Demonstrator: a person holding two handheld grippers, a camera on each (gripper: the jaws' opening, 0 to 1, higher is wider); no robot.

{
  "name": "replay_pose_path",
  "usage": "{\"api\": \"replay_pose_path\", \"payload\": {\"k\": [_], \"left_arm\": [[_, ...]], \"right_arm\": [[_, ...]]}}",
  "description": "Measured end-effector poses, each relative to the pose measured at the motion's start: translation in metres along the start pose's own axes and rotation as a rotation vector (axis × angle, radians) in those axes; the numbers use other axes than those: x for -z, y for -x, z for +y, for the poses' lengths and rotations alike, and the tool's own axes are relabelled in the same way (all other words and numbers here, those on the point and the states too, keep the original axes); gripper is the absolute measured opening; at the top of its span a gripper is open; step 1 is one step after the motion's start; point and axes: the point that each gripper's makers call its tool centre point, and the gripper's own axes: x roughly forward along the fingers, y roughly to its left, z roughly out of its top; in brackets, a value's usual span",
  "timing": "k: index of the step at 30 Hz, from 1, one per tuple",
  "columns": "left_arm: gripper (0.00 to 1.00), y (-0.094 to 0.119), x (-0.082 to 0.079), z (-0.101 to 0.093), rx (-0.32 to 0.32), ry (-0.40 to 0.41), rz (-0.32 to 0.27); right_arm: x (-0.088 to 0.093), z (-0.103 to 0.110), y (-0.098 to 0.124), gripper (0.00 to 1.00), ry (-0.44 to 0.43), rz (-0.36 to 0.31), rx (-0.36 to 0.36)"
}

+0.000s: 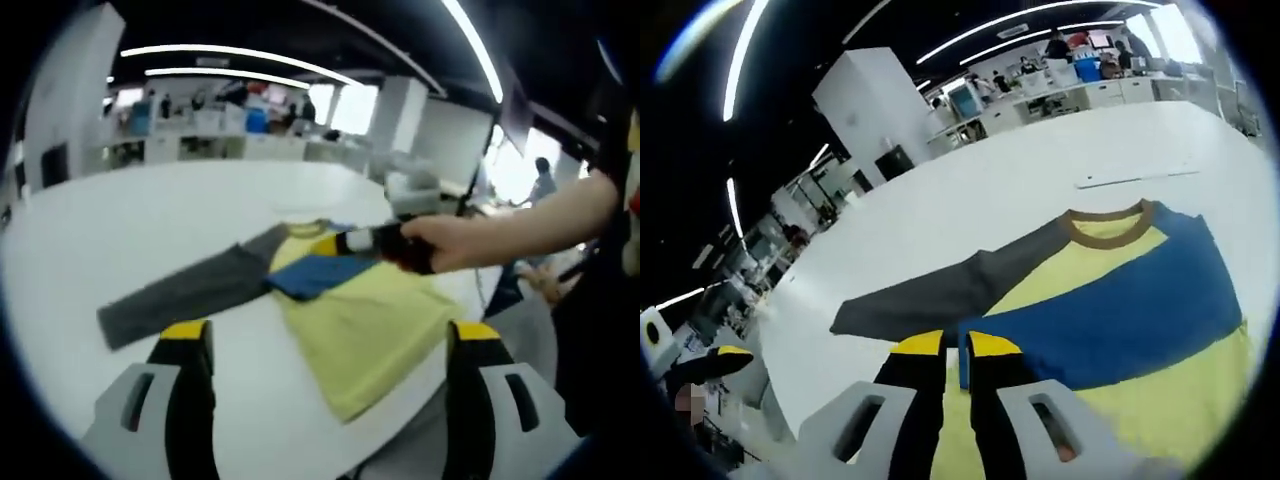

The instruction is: Fold the garment on the visible template until the final outline fits inside the template.

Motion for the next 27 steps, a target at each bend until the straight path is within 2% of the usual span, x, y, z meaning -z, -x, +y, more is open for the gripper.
{"api": "replay_pose_path", "payload": {"k": [7, 13, 15, 21, 27], "left_arm": [[0.94, 0.004, -0.018, -0.006, 0.0, -0.018, -0.036], [0.96, 0.01, -0.025, -0.014, -0.001, -0.034, -0.044], [0.99, 0.011, -0.028, -0.015, -0.016, -0.032, -0.05], [0.99, 0.016, -0.034, -0.02, -0.038, -0.003, -0.071], [0.99, 0.018, -0.042, -0.03, -0.046, -0.023, -0.071]], "right_arm": [[-0.011, -0.024, 0.051, 0.18, 0.083, -0.043, -0.007], [-0.027, -0.046, 0.104, 0.22, 0.15, -0.116, 0.018], [-0.032, -0.051, 0.121, 0.24, 0.161, -0.139, 0.022], [-0.047, -0.064, 0.163, 0.33, 0.214, -0.191, 0.027], [-0.058, -0.066, 0.202, 0.45, 0.292, -0.212, 0.022]]}}
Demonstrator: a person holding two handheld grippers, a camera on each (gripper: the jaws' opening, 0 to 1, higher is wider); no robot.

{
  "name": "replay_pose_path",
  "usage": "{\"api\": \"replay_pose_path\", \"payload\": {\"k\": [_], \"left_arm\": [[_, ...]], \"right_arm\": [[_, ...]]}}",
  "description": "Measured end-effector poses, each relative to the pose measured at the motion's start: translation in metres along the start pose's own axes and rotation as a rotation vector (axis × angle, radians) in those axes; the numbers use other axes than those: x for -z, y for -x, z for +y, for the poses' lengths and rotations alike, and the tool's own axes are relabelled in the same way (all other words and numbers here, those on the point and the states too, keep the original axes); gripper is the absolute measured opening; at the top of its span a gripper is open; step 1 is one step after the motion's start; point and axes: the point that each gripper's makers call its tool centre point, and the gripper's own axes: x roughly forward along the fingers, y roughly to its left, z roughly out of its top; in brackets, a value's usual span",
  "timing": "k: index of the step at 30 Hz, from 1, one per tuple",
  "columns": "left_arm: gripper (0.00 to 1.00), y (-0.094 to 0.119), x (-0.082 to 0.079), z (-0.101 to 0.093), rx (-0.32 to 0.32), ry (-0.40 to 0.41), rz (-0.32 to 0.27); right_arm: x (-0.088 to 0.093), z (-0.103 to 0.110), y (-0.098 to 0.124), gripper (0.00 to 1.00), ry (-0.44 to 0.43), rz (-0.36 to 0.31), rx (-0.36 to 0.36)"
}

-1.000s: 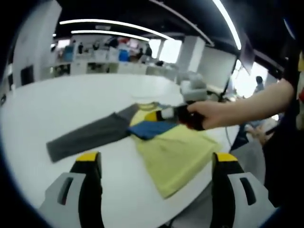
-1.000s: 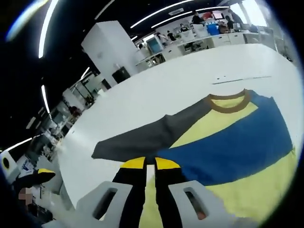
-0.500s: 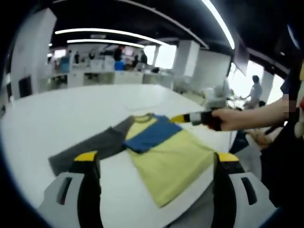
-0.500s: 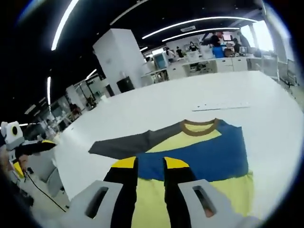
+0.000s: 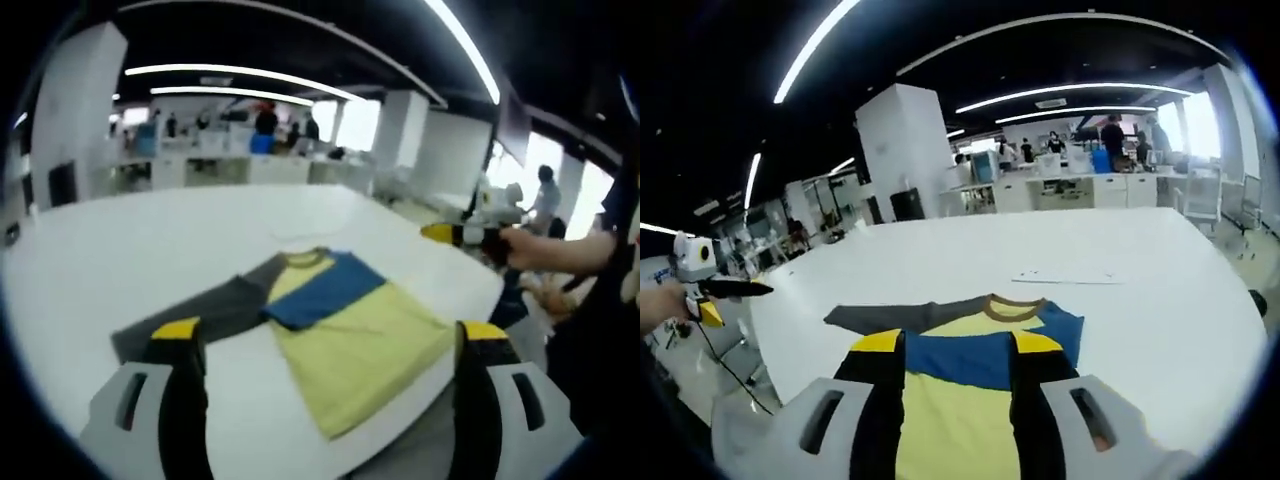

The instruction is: Fold the garment on the visible template until the final outline fits inside the template.

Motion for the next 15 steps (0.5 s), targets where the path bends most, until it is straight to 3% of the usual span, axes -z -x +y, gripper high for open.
{"api": "replay_pose_path", "payload": {"k": [5, 8, 15], "left_arm": [[0.99, 0.0, -0.006, -0.007, -0.003, -0.014, -0.007], [0.99, 0.001, -0.007, -0.008, -0.008, -0.015, -0.008], [0.99, 0.008, -0.01, -0.009, -0.016, -0.004, -0.016]], "right_arm": [[-0.008, -0.006, 0.026, 0.62, 0.027, 0.001, -0.002], [-0.01, -0.01, 0.044, 0.66, 0.067, 0.008, 0.003], [-0.019, -0.025, 0.081, 0.75, 0.046, -0.019, 0.008]]}}
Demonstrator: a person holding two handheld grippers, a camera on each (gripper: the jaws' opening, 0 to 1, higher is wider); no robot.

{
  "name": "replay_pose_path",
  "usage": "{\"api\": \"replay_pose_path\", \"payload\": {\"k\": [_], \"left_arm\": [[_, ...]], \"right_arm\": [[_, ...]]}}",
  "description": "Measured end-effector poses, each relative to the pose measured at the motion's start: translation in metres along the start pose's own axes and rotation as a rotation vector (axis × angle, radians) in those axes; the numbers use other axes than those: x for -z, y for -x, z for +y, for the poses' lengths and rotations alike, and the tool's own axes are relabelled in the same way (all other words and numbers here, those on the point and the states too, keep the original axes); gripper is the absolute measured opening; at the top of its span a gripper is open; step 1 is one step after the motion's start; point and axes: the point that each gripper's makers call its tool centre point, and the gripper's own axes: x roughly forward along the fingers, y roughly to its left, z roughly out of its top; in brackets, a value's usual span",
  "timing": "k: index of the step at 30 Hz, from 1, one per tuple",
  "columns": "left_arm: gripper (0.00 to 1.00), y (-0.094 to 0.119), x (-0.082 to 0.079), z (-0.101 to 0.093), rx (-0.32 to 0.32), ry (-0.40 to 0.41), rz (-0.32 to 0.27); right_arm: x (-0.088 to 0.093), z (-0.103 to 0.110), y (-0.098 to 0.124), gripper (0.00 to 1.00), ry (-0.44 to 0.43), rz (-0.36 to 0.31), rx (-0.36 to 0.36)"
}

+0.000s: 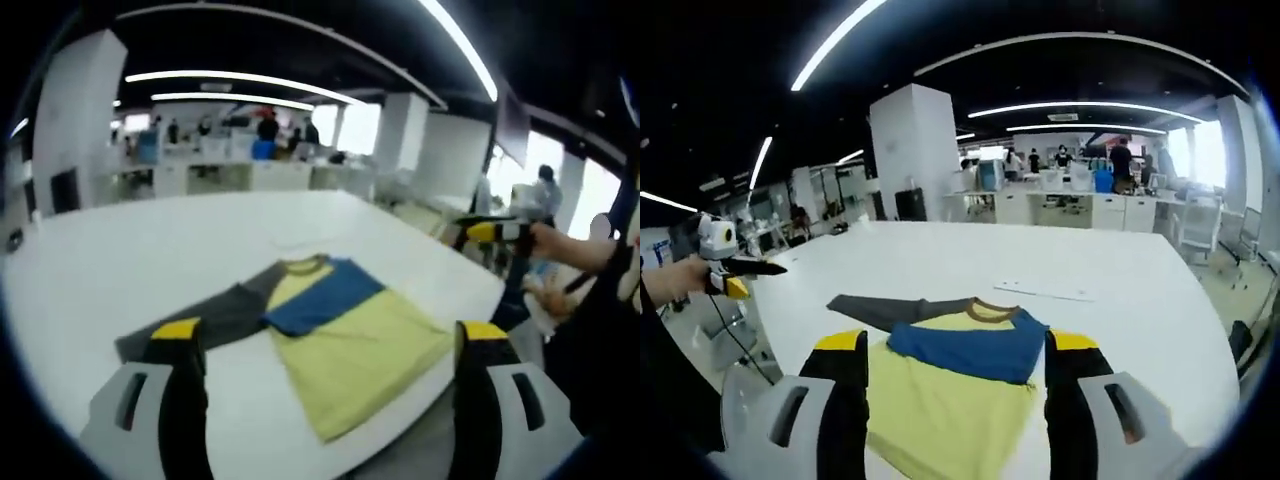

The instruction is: Fold the garment on the visible template until the final outline fits inside the template.

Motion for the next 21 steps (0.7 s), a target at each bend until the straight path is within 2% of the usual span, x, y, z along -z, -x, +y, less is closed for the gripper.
{"api": "replay_pose_path", "payload": {"k": [6, 12, 14, 21], "left_arm": [[0.99, 0.008, -0.001, 0.003, -0.021, 0.002, -0.004], [0.99, 0.019, 0.002, 0.011, -0.048, 0.004, 0.006], [0.99, 0.023, 0.003, 0.013, -0.055, 0.01, 0.009], [0.99, 0.032, 0.005, 0.019, -0.078, 0.026, 0.011]], "right_arm": [[0.002, -0.017, 0.031, 0.89, 0.013, 0.0, 0.025], [0.012, -0.029, 0.059, 0.95, 0.009, 0.029, 0.056], [0.013, -0.029, 0.064, 1.0, -0.01, 0.022, 0.063], [0.029, -0.019, 0.071, 1.0, -0.011, 0.07, 0.043]]}}
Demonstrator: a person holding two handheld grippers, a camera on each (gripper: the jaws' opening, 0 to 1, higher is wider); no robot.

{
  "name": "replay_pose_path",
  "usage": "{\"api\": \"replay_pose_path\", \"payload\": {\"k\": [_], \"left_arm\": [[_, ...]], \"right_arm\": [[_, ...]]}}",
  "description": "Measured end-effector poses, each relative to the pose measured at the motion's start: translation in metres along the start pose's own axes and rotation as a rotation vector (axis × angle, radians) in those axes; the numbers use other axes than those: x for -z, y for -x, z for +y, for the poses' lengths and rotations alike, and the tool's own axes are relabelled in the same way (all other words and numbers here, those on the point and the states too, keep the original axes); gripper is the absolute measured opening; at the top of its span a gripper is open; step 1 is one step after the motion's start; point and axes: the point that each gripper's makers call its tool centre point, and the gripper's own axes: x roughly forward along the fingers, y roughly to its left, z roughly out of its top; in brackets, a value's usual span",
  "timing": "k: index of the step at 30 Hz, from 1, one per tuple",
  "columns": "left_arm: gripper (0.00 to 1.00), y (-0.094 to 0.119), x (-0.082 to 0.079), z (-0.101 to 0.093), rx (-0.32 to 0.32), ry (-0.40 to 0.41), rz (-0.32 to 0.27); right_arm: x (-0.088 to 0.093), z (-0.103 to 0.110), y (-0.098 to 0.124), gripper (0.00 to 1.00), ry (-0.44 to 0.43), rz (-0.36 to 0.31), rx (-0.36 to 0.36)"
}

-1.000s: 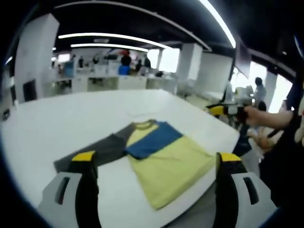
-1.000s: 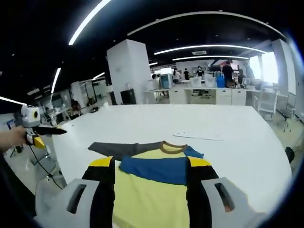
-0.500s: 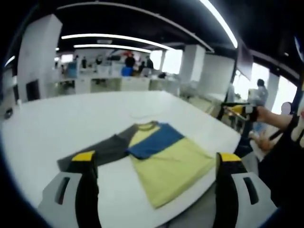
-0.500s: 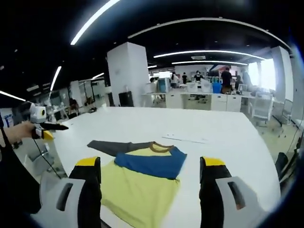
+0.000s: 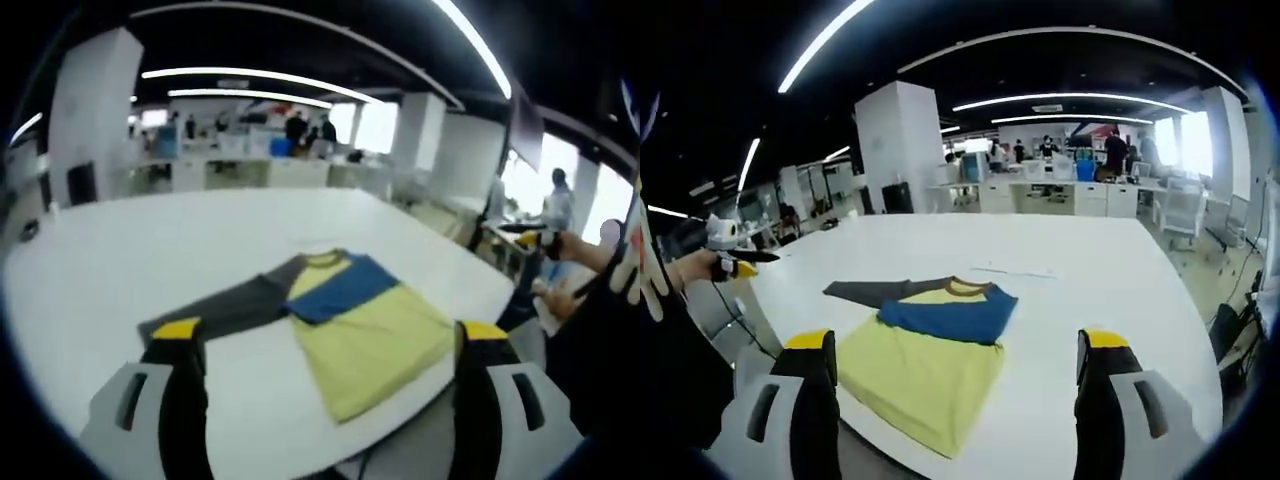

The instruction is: Fold the garment on the visible template until the final outline fits inside the template.

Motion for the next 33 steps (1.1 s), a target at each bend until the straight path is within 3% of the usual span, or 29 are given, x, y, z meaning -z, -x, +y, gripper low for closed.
{"api": "replay_pose_path", "payload": {"k": [17, 22, 33], "left_arm": [[0.99, -0.002, -0.002, 0.006, -0.005, 0.002, 0.002], [0.99, -0.002, -0.005, 0.013, -0.015, 0.009, -0.012], [0.99, -0.012, 0.004, 0.035, -0.03, 0.025, 0.012]], "right_arm": [[0.0, 0.0, -0.007, 1.0, 0.006, 0.017, -0.003], [-0.001, -0.003, -0.013, 1.0, -0.014, 0.012, -0.001], [0.003, 0.002, -0.031, 1.0, -0.015, 0.038, -0.017]]}}
